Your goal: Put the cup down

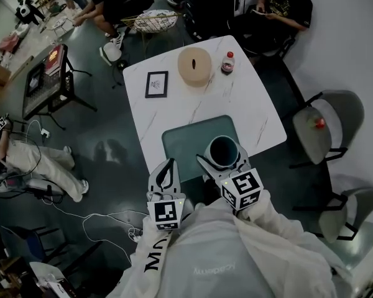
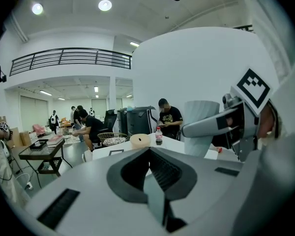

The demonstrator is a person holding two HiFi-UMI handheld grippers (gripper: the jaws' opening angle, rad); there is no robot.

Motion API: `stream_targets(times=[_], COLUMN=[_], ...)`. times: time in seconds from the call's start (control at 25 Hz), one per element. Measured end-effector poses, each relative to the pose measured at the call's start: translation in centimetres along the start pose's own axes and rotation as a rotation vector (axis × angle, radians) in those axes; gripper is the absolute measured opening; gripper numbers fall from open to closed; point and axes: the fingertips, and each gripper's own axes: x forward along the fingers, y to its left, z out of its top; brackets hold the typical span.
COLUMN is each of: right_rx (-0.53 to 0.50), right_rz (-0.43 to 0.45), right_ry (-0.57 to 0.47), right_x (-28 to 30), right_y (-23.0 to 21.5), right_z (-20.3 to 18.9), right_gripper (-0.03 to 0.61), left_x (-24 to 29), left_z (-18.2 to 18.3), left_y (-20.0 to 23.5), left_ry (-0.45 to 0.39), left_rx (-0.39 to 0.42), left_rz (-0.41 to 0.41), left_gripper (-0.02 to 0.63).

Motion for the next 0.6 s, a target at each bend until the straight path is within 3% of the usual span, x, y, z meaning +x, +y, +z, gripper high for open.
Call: stream_targets(times=[0.32,0.6], right_rx=[-0.039,-0.102], right_rz=[-0.007,-0.014], right_ry=[-0.008,0.022], right_x=[3.5,7.0], right_y=[-2.6,-5.1], right_z=[0.3,-3.0], right_gripper=[0.382,0.382], left_x=[3.5,5.6], left_z=[-0.1,-1.4], left_y=[1.4,3.2], left_ry=[0.014,0.016], left_rx=[-0.027,-0.049], left_rz=[0.025,0.073], left_gripper=[0.011,0.011])
